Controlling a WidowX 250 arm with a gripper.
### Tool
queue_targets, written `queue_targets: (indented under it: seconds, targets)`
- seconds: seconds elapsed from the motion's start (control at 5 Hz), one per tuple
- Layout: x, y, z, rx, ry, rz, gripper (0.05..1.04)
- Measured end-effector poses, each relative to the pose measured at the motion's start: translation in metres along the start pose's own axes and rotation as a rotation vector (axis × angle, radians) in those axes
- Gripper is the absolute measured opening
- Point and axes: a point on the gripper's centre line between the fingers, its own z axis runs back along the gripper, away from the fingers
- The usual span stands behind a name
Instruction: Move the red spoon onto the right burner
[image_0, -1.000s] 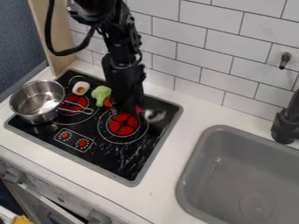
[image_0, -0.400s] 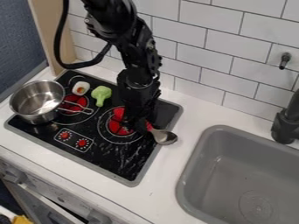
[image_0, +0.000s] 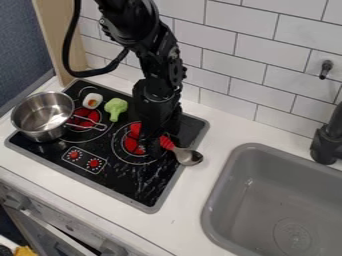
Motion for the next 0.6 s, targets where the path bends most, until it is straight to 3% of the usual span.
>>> queue_targets:
  seconds: [0.2,0.4,0.6]
  targets:
    - [0.002,-0.005,0.028,-0.064,-0.003,0.02,1.001]
    - [0.002,-0.004,0.054,-0.076,0.043,0.048,1.001]
    - [0.013,-0.005,0.077,-0.121,0.057,0.096,1.001]
